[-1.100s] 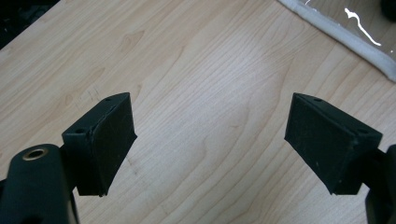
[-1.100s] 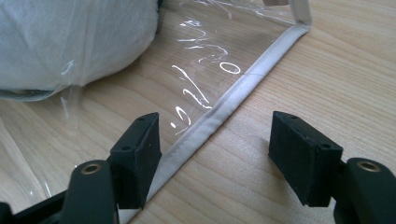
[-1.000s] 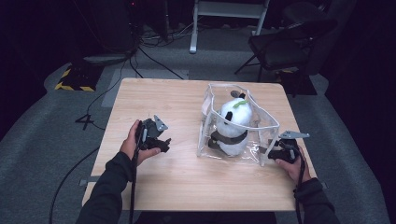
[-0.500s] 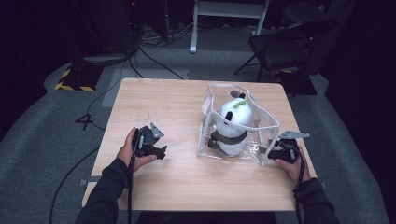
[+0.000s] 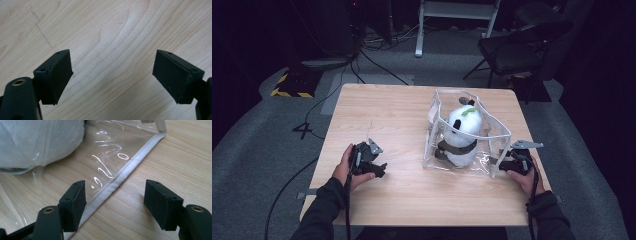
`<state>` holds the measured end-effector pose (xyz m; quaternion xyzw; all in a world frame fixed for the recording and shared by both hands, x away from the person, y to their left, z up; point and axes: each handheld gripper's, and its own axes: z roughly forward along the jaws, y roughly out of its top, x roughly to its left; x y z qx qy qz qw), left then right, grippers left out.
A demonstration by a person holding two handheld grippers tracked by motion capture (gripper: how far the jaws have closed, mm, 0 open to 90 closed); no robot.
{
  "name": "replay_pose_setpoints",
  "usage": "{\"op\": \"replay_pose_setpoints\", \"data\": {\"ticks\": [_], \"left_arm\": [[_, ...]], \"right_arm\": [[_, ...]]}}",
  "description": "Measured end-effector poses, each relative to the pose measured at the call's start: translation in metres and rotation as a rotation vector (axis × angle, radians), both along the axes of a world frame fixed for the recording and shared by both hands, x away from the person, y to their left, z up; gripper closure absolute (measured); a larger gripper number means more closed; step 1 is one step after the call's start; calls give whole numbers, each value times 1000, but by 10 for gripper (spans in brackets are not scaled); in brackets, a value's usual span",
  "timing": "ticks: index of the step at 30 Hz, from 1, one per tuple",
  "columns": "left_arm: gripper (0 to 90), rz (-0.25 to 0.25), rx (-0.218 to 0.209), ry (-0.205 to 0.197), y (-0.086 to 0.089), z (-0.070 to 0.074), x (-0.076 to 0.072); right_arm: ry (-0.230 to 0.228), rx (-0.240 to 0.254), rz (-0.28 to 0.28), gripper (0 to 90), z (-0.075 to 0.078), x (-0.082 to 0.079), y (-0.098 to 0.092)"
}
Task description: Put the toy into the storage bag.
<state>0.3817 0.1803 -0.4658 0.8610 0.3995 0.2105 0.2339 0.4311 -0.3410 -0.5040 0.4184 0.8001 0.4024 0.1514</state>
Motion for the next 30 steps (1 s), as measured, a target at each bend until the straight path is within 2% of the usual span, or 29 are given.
{"op": "replay_pose_setpoints", "data": {"ticks": [4,7,11,18,22,25,30], "left_arm": [[162,-2,21,-5,2,-6,-5],[162,0,16,4,5,-9,-8],[162,12,-11,-2,9,-14,-15],[162,25,-31,-5,16,-25,-26],[161,38,-73,-8,22,-28,-30],[160,48,-121,1,27,-31,-33],[159,82,-230,13,39,-38,-38]], "right_arm": [[0,0,0,340,0,0,0],[-1,0,-2,340,0,0,0],[-1,-1,-2,339,0,0,0],[-1,-1,-3,338,0,0,0],[-1,-1,-3,337,0,0,0],[-2,-2,-4,336,0,-1,0],[-3,-6,-5,334,0,-1,0]]}}
